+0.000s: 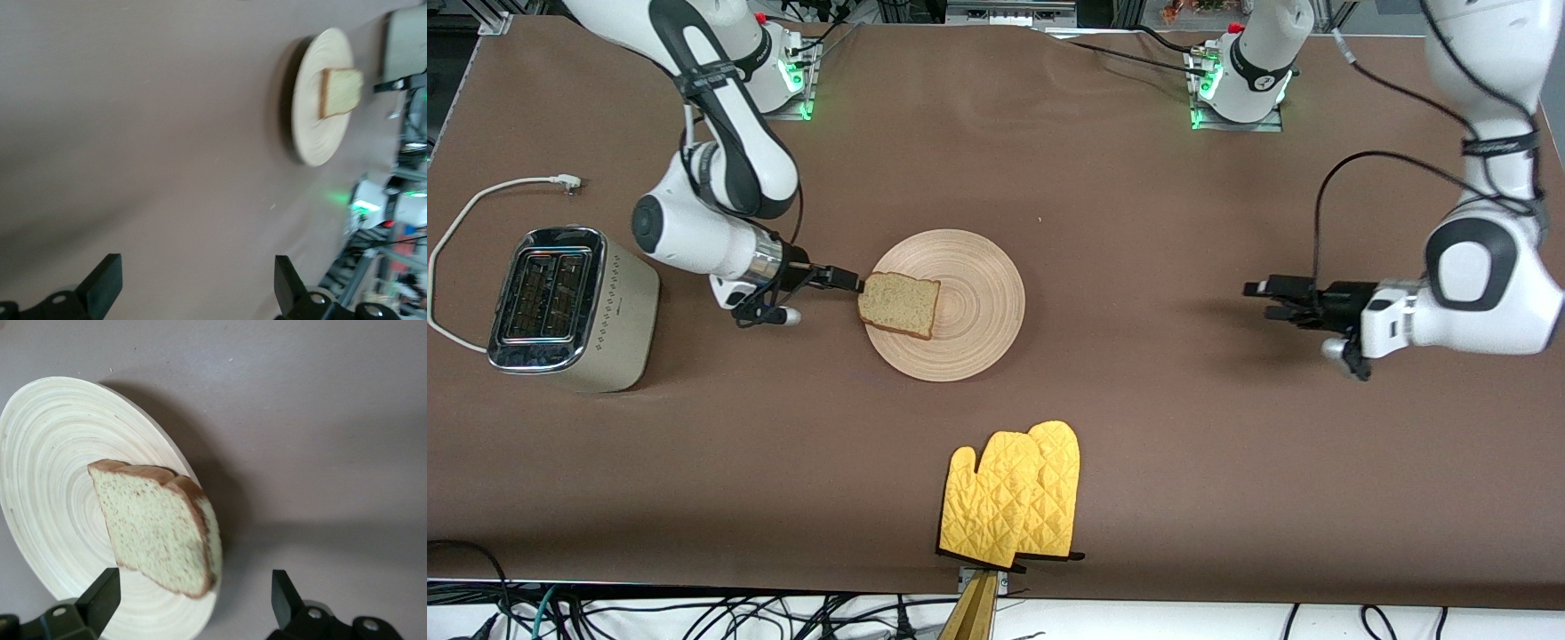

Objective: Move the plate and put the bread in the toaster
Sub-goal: 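Grasp the bread slice with the right gripper while the left gripper withdraws, then lift the bread with the right gripper and carry it over the toaster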

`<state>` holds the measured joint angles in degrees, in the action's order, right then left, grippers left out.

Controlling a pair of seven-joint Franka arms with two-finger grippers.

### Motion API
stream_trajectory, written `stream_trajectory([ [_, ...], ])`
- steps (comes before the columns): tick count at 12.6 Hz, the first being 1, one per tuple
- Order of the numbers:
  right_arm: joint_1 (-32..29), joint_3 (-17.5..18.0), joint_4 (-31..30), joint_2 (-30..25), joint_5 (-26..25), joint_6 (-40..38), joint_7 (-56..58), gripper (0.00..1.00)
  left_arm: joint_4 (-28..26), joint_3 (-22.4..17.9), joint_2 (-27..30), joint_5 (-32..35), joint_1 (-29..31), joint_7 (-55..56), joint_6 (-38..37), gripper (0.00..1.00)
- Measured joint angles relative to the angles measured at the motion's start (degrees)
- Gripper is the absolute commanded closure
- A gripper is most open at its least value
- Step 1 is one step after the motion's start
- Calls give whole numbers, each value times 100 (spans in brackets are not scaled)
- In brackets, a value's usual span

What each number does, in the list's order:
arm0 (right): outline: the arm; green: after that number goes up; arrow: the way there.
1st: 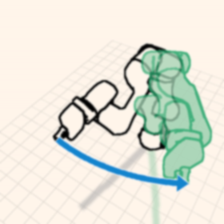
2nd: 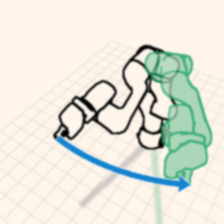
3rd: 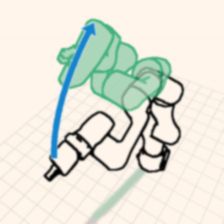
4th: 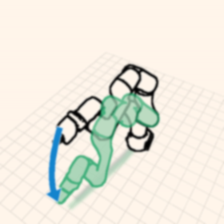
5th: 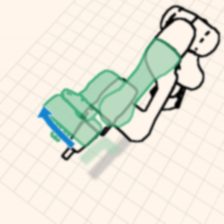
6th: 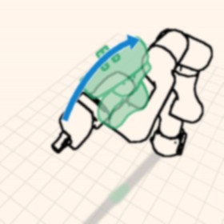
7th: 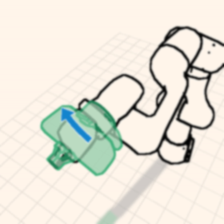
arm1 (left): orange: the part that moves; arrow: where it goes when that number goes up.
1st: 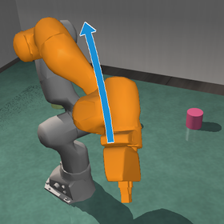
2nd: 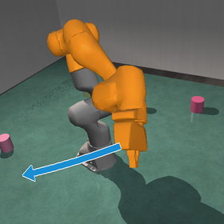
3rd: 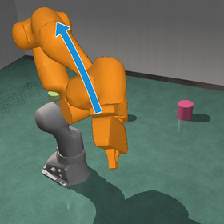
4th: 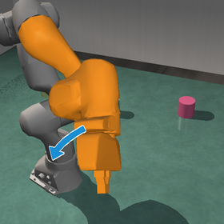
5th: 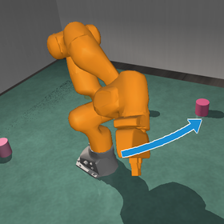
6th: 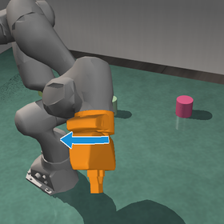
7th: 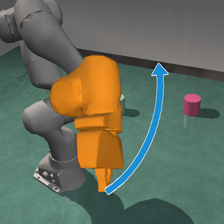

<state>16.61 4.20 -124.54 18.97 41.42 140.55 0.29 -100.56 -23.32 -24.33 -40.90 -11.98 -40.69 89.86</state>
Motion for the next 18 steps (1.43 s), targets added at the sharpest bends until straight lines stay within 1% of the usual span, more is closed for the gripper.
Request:
stream_trajectory([
  [1, 135, 12, -3, 126, 115, 256, -2, 11, -1, 35, 294, 513, 12, 251, 0, 0],
  [2, 230, 17, -3, 246, 158, 448, -7, 41, 1, 117, 620, 1089, 13, 537, 1, 0],
  [4, 267, 17, 10, 377, 166, 545, -5, 72, -1, 384, 1285, 2233, 12, 1020, 1, 0],
  [5, 262, 12, 15, 384, 166, 546, -2, 84, -4, 542, 1589, 2717, 11, 1276, 1, 0],
  [6, 261, 11, 23, 382, 166, 546, -1, 88, -6, 710, 1851, 3139, 11, 1492, 1, 0],
  [8, 260, 8, 60, 377, 169, 547, -1, 99, -12, 1028, 2245, 3839, 7, 1727, 5, 0],
  [10, 261, 8, 105, 362, 169, 546, 11, 100, -16, 1130, 2460, 4372, 9, 1751, 233, 0],
  [12, 263, 10, 110, 301, 169, 541, 29, 100, -17, 1118, 2537, 4515, 85, 1750, 503, 0],
  [14, 264, 13, 110, 243, 169, 539, 29, 100, -14, 1134, 2630, 4516, 134, 1832, 519, 0],
  [15, 265, 13, 110, 232, 169, 538, 30, 100, 1, 1208, 2694, 4516, 137, 2047, 504, 0],
  [18, 265, 13, 107, 236, 169, 535, 36, 100, 199, 1577, 2824, 4523, 131, 3173, 318, 0],
])
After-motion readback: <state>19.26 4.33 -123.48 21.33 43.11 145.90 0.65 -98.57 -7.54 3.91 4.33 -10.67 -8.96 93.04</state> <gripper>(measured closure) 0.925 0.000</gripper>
